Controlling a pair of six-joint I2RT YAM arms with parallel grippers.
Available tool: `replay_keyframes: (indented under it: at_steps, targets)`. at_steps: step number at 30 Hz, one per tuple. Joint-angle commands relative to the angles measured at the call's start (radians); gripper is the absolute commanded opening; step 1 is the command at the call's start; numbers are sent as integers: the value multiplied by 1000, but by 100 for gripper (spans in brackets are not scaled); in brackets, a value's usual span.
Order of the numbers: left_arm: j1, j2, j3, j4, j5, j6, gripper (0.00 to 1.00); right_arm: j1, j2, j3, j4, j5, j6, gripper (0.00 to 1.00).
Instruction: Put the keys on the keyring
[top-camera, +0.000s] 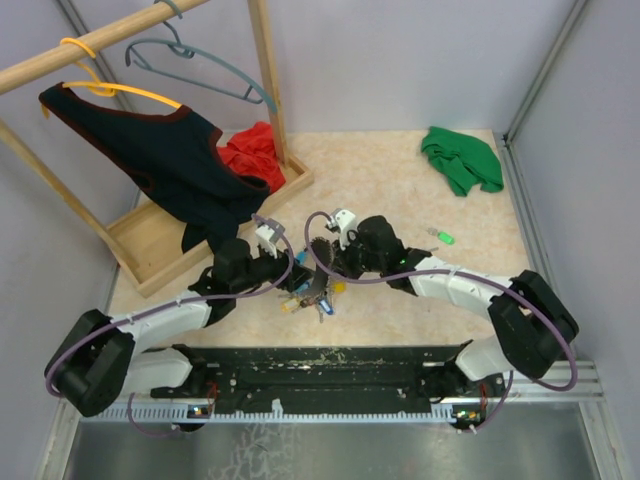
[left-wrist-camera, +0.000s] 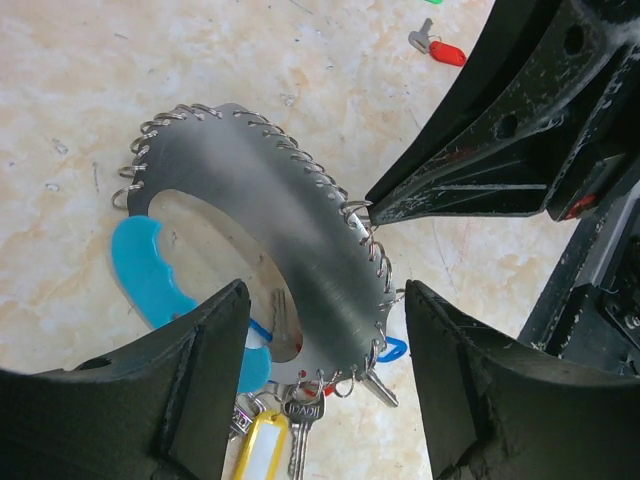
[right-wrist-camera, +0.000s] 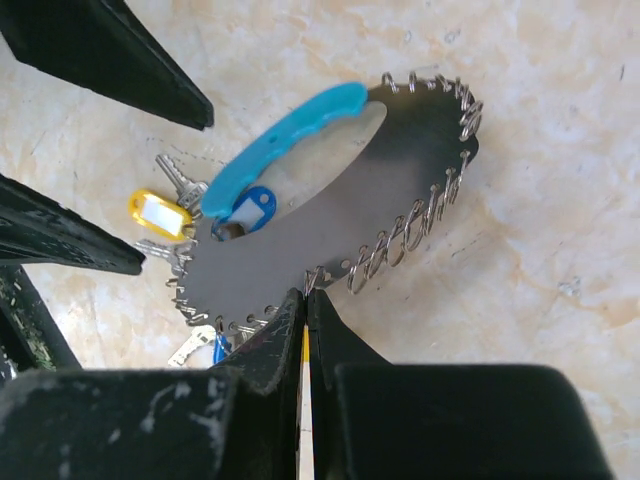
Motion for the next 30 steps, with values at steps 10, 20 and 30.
replay_keyframes:
  at_steps: [10,20,30]
  targets:
    - [84,77,-67,271,217,-225,79,6,-80,113,-57,-77,-177,0]
    - [109,219,-70,404,300,-338,85,5,-81,121,-20,-135,-143,0]
    - [113,421,-61,666,461,-432,86,6,-63,137,-4,-143,-119,0]
